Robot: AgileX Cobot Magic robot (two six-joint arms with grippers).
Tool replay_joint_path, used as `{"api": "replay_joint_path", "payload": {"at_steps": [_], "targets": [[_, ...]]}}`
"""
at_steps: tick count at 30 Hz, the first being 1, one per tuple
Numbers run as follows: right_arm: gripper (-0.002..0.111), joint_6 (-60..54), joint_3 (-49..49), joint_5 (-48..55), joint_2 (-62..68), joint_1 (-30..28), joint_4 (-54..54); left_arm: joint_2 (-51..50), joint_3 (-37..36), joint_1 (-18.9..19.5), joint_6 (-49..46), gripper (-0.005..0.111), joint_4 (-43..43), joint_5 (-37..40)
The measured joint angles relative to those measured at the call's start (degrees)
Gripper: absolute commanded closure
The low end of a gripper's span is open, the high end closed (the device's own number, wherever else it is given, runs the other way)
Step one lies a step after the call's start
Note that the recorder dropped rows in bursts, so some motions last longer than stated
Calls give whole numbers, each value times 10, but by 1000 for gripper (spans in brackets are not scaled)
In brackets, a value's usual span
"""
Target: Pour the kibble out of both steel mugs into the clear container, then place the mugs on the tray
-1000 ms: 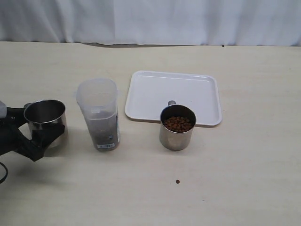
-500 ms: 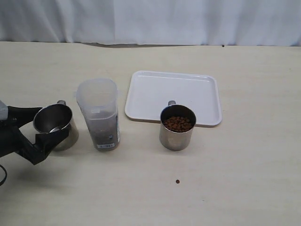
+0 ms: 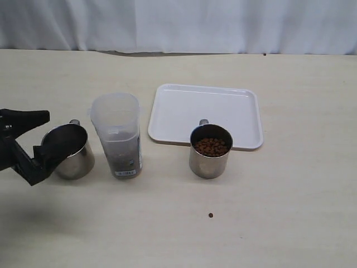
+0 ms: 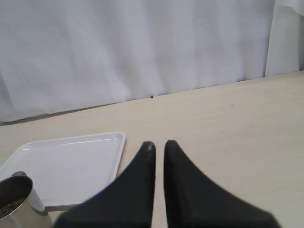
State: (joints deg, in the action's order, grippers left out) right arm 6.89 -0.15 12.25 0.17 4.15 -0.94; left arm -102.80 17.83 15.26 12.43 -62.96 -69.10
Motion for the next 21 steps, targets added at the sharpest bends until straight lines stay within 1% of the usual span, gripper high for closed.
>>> {"api": "replay_joint_path", "payload": {"at_steps": [15,18,21], "targets": [[103,0,0,0,0,0,0,178,0,0,131,29,-7,0],[103,0,0,0,0,0,0,219,0,0,168,29,-8,0],[103,0,0,0,0,0,0,261,0,0,229,29,-4,-1]]}}
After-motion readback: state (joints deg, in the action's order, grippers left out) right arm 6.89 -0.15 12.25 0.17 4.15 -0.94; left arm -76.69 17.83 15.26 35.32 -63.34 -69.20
